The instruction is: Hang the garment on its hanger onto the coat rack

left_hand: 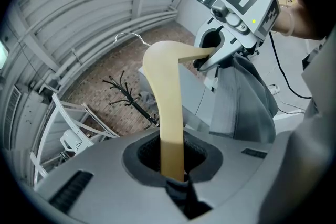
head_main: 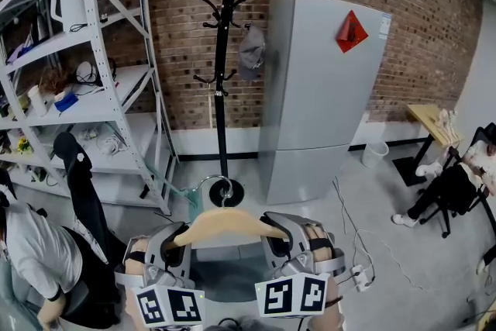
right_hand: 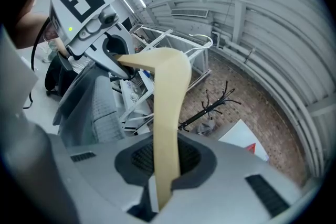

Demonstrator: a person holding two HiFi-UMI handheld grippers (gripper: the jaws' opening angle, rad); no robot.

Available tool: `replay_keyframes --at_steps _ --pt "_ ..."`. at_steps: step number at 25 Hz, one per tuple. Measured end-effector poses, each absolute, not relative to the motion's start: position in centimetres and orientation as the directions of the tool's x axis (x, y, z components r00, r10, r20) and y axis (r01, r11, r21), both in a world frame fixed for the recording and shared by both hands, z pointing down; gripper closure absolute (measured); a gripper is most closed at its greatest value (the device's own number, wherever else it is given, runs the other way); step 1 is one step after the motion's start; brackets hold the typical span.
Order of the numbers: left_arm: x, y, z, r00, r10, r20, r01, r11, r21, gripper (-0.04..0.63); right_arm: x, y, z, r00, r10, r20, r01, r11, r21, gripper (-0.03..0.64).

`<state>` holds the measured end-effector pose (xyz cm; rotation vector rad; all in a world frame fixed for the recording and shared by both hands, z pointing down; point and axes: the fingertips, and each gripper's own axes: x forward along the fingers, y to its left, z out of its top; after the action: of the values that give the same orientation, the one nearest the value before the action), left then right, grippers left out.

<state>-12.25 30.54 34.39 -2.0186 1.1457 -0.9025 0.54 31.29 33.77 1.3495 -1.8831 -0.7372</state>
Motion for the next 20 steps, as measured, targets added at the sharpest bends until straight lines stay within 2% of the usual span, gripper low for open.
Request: replay_keyframes --at_steps 20 --pt "-11.5 20.8 36.0 0.348 -0.899 0.267 -0.468 -0.413 -0.781 0.558 1.0 21.2 35.0 -0.238 -0.941 0.24 -0.519 0.332 0.788 0.569"
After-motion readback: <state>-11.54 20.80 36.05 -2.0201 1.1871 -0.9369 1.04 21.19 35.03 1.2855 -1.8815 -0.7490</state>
